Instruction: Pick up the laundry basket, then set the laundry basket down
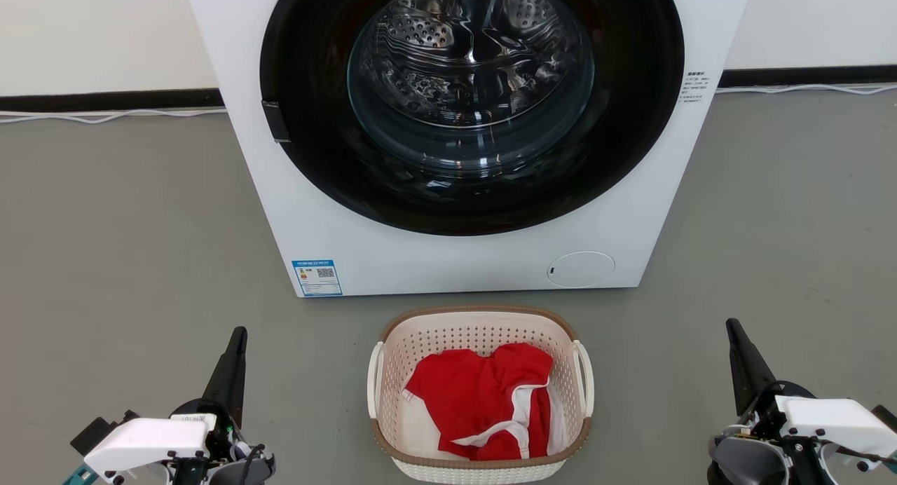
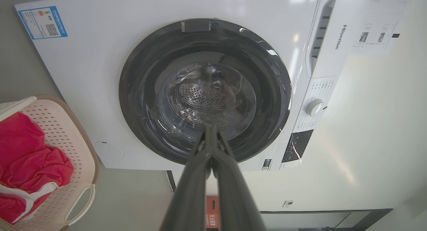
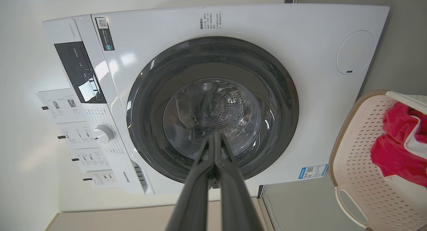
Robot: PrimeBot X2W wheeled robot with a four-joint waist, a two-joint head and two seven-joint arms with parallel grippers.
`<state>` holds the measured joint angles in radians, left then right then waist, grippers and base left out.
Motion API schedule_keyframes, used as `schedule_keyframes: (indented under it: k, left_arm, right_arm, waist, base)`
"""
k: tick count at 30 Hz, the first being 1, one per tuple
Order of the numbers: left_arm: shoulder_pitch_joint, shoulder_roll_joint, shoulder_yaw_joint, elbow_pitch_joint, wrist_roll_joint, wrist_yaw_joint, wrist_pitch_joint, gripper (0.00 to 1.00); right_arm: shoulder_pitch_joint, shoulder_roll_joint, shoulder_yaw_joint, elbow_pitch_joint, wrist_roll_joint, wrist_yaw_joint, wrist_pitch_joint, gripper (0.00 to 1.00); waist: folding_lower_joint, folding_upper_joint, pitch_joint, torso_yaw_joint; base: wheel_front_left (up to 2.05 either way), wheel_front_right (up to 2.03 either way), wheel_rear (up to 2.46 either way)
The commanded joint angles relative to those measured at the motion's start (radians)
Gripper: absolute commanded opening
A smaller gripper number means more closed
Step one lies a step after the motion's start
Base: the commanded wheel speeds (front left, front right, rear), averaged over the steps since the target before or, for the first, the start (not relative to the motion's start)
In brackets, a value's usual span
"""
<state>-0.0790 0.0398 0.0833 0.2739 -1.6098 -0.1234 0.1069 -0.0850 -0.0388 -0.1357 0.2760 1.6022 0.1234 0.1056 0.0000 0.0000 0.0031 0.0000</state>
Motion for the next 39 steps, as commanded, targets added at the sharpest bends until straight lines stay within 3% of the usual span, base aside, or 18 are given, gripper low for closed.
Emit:
schedule_keyframes:
  k: [1,6,7,16,24,39]
  left_arm:
    - [-0.029,0.010,0.030,-0.029,0.001,-0.007,0.006,0.00]
    - [-0.029,0.010,0.030,-0.029,0.001,-0.007,0.006,0.00]
    - [0.000,0.000,0.000,0.000,0.000,0.000,0.000,1.00]
    - [0.013,-0.003,-0.012,0.012,0.000,0.000,-0.022,1.00]
    - [0.017,-0.002,-0.019,0.003,0.017,-0.001,-0.046,1.00]
    - [0.018,-0.001,-0.033,0.002,0.200,-0.002,-0.090,1.00]
  right_arm:
    - [-0.023,-0.011,0.022,-0.031,0.007,0.007,0.007,0.00]
    - [-0.023,-0.011,0.022,-0.031,0.007,0.007,0.007,0.00]
    - [0.000,0.000,0.000,0.000,0.000,0.000,0.000,1.00]
    - [0.009,0.003,0.020,0.007,-0.011,0.000,-0.021,1.00]
    - [0.011,0.001,0.040,-0.008,-0.048,0.001,-0.044,1.00]
    - [0.004,-0.003,0.063,-0.029,-0.265,0.001,-0.088,1.00]
  waist:
    - [0.0000,0.0000,0.000,0.000]
    - [0.0000,0.0000,0.000,0.000]
    - [0.0000,0.0000,0.000,0.000]
    - [0.0022,0.0000,-0.001,0.000]
    - [0.0001,0.0000,0.004,-0.002]
    - [0.0001,0.0000,0.006,-0.005]
  base:
    - [0.00,0.00,0.00]
    - [0.00,0.00,0.00]
    - [0.00,0.00,0.00]
    - [0.00,0.00,0.00]
    - [0.00,0.00,0.00]
    - [0.00,0.00,0.00]
